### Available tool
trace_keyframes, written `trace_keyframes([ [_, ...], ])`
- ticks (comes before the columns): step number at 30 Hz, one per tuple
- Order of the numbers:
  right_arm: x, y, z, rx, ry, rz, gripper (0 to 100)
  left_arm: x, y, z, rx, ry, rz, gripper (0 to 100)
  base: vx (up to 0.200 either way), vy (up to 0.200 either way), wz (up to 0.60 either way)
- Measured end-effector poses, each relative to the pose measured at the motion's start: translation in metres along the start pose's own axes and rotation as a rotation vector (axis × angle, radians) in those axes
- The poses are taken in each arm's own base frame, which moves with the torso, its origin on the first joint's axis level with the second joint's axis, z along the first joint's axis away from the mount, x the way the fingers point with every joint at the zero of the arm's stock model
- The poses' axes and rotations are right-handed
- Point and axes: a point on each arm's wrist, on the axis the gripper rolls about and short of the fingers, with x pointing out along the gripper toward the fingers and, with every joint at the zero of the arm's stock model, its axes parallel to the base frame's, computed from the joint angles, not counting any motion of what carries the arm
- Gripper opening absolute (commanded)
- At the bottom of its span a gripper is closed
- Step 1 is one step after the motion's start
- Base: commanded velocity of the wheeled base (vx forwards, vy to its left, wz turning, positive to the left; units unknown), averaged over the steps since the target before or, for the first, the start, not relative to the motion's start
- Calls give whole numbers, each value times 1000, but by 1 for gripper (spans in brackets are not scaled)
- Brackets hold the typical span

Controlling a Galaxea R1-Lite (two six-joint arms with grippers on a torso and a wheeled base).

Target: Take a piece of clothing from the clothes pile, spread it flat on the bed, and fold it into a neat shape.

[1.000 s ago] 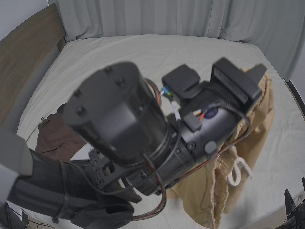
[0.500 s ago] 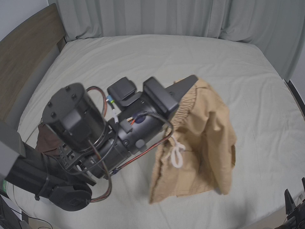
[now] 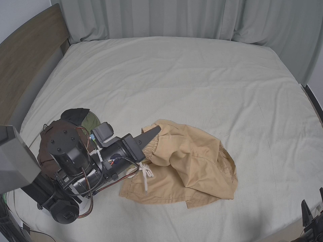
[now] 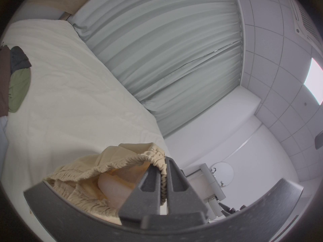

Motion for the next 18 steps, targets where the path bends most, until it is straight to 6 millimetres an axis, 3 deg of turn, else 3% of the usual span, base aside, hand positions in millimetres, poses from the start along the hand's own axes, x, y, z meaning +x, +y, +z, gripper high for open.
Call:
trace_keyframes([
  [10,0,0,0,0,0,0,100,-18,25,3,93,7,116,0,0,0,0],
  [18,0,0,0,0,0,0,100,-27,34,5,115,9,164,0,0,0,0],
])
